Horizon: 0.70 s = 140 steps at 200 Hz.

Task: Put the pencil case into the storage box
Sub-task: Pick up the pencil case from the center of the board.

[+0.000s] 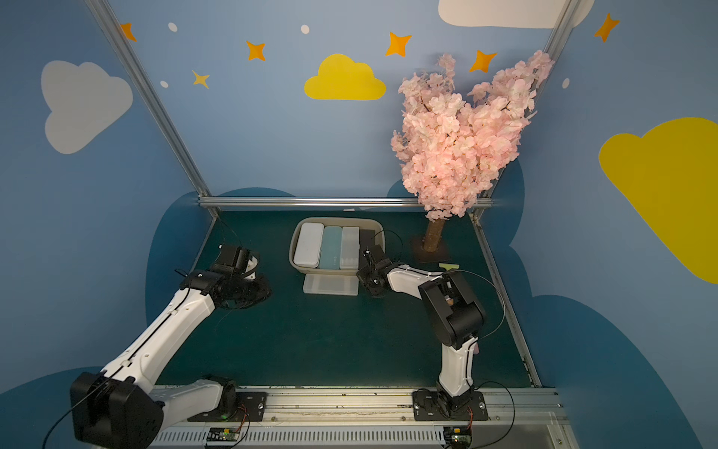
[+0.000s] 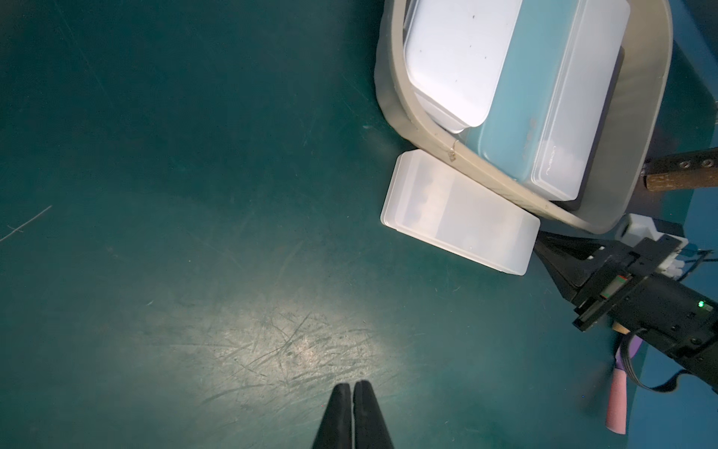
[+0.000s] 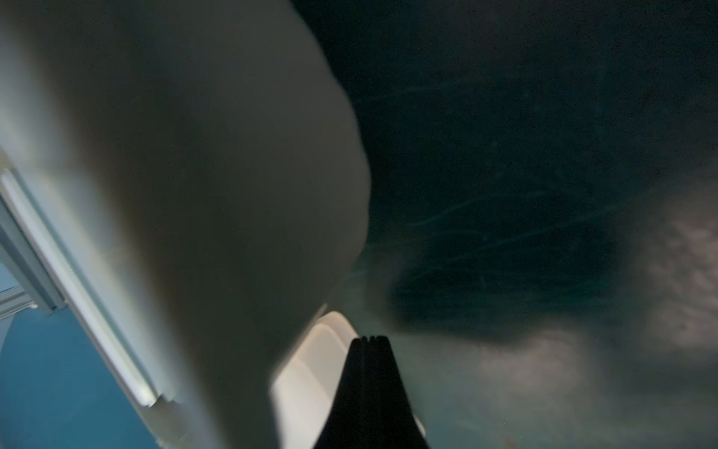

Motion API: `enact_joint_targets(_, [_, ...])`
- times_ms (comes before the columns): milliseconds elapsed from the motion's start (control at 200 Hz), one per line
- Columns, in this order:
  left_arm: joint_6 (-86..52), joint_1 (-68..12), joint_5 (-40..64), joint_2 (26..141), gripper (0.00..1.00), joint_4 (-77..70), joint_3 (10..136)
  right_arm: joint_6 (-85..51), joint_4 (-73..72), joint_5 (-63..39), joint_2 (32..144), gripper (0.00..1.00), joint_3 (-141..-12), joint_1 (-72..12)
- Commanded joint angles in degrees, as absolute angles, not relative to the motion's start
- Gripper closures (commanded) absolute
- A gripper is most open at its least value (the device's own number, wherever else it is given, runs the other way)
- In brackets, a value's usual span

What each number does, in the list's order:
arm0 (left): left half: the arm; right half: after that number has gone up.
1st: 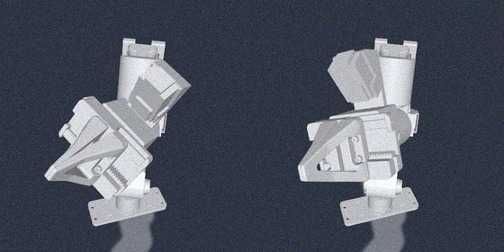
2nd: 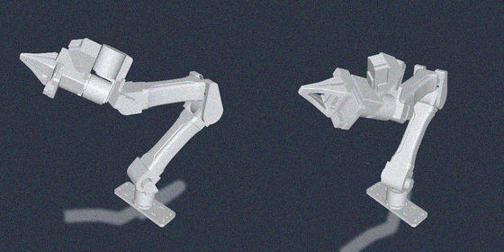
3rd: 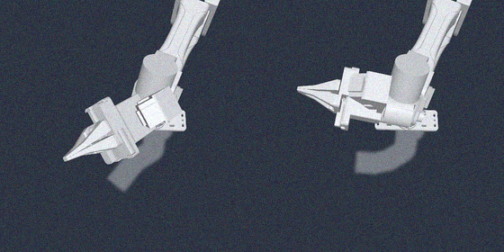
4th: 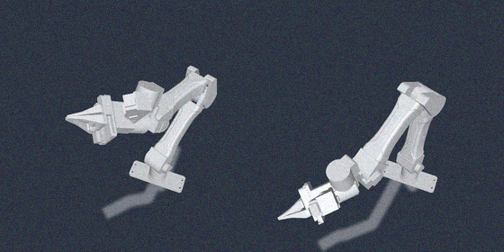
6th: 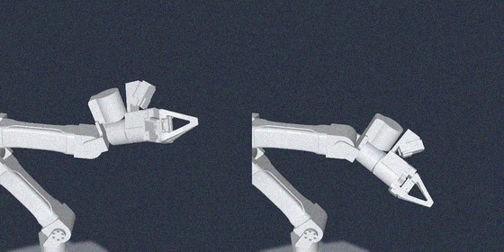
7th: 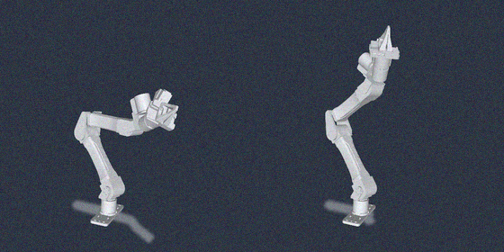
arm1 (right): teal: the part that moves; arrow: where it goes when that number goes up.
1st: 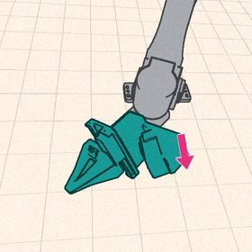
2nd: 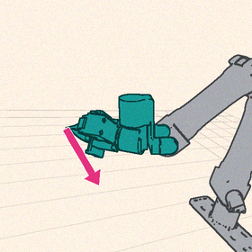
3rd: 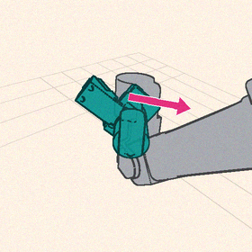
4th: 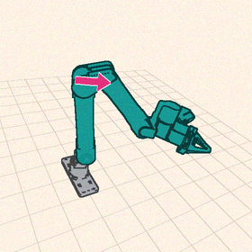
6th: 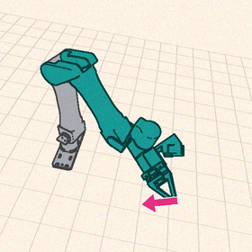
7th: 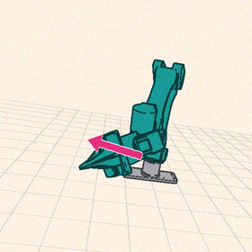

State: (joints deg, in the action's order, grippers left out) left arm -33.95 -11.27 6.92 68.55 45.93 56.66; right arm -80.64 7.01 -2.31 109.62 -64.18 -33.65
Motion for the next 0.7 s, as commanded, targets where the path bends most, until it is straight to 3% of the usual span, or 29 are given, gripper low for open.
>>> enact_joint_targets(0, [-32.72, -10.98, 7.45, 67.46, 0.90, 47.19, 56.34, -80.54, 7.62, -1.40, 110.74, 1.00, -65.41, -34.35])
enact_joint_targets(280, [-32.28, -10.96, 7.05, 66.63, 0.89, 47.22, 55.57, -77.70, 8.22, -5.20, 111.43, 1.00, -64.97, -38.13])
enact_joint_targets(696, [-30.50, -7.69, 5.36, 63.14, 0.85, 45.18, 50.88, -76.03, 10.34, -6.92, 110.82, 1.00, -66.34, -51.33])
